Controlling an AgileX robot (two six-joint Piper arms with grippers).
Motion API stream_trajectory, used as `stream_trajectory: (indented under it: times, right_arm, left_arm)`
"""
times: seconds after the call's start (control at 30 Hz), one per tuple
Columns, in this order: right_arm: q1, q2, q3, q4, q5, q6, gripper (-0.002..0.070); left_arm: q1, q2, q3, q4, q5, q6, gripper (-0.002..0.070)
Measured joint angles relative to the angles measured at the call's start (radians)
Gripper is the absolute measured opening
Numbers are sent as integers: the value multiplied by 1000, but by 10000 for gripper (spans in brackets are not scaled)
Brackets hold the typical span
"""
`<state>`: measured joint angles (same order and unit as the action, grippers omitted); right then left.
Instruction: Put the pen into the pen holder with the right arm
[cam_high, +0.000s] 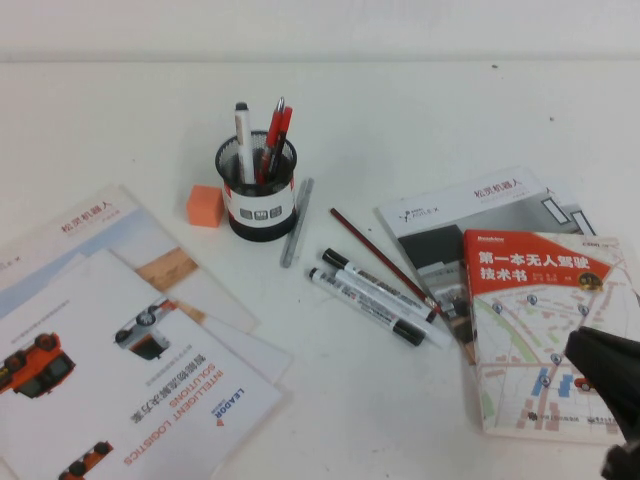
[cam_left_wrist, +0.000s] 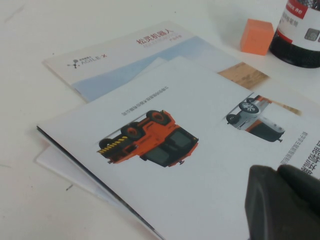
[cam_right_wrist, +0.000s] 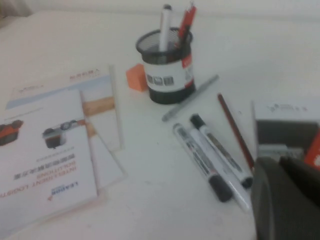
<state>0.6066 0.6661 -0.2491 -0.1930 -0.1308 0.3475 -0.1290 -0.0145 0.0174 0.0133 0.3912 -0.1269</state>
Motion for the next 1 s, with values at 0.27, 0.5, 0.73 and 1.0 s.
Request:
stream_trajectory:
  times: [0.27,0.5,0.73,1.0]
  right_arm:
    - [-171,-241,103,24,131,0,-19]
    - [-452,-546,226,0,232,0,-19]
    - [-591,-674,274,0,191,0,-20]
    - [-595,-674,274,38,184,-74,-20]
  left_arm:
    - [0,0,0,0,0,0,-2]
    - [0,0,0,0,0,0,-3]
    - [0,0,0,0,0,0,-2]
    - [0,0,0,0,0,0,-2]
